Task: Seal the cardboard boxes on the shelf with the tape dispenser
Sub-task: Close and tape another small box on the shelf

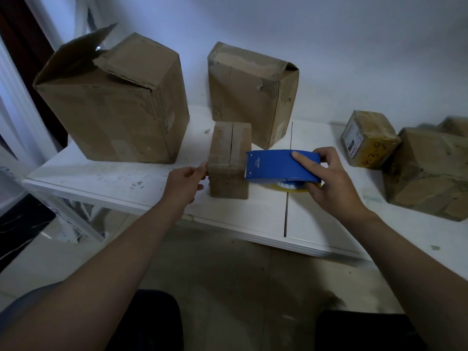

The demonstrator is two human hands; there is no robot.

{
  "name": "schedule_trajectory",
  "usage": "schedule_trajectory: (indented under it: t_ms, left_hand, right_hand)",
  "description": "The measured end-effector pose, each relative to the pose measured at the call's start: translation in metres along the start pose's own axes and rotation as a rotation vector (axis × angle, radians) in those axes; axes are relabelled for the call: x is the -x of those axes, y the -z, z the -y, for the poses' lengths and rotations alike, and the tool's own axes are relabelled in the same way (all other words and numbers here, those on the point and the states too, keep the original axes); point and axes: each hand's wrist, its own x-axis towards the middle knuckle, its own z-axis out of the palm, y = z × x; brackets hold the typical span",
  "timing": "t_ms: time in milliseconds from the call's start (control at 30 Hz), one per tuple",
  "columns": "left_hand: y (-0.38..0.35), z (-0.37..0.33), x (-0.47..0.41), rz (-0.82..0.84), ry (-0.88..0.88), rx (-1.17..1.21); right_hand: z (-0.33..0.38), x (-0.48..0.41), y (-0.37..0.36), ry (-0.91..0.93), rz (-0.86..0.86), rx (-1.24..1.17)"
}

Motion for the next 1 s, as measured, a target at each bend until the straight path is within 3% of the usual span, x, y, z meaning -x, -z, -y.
schedule_trajectory:
  t_ms: [233, 433, 600, 733, 900, 1000]
  left_hand:
    - [0.013, 0.004, 0.006, 0.03, -0.039, -0.158]
    - [0.009, 0.008, -0.005, 0.009, -0.179, -0.235]
    - [0.007, 0.006, -0.011, 0.01, 0.043, -0.202]
    - [-0.003, -0.009, -0.011, -0.211, -0.192, -0.162]
    - [-0.037, -0.03, -0.004, -0.109, -0.121, -0.132]
    - [-0.041, -0.025, -0.01, -0.141, -0.075, -0.126]
  right_hand:
    - [0.003, 0.002, -0.008, -0.04, -0.003, -0.061]
    - [0.002, 0.0, -0.014, -0.045, 0.004, -0.055]
    - [0.004, 0.001, -0.014, -0.032, 0.003, -0.054]
    - [0.004, 0.0, -0.017, -0.006, 0.012, -0.025]
    - [0.004, 0.001, -0.022, 0.001, 0.028, -0.036]
    - [0.002, 0.002, -0.023, 0.008, 0.031, -0.037]
